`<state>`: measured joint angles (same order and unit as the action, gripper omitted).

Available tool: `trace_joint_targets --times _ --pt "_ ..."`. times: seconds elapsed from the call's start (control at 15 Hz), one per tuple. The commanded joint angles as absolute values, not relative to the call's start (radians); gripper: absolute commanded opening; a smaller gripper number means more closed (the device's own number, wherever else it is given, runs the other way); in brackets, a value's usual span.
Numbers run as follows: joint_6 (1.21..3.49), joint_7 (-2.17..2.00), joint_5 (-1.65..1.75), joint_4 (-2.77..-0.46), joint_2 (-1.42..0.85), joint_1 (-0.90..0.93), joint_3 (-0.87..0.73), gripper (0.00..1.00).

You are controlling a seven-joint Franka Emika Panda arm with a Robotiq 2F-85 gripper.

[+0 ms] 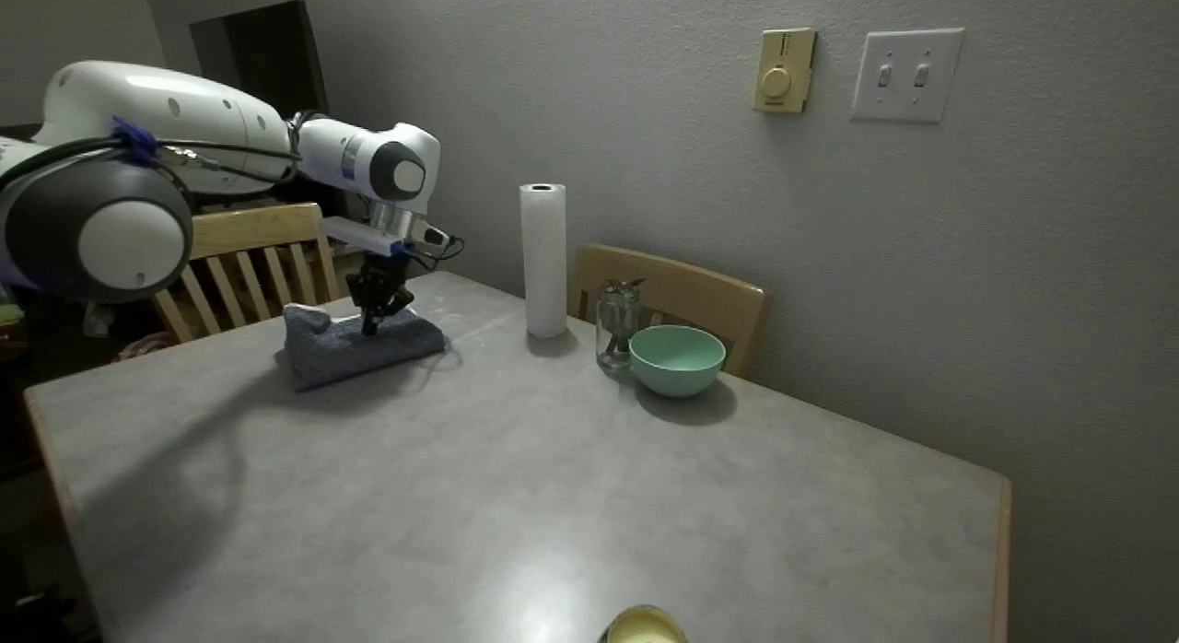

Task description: Fold the towel from right to left

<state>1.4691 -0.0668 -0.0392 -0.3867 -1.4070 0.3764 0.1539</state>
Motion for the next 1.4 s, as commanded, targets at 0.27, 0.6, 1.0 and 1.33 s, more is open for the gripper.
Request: trace_joint_targets --times 0.27,0.6,1.0,1.33 --pt "1.53 -0.309 -0.061 -0.384 -1.441 0.396 0.122 0.0" --pt "1.482 -0.27 -0.034 -0.395 -1.445 0.411 0.109 0.0" --pt "1.347 0.009 0.03 -0.402 -1.433 0.422 0.078 0.0" --pt "1.195 0.209 0.124 -0.399 -1.43 0.431 0.03 0.0"
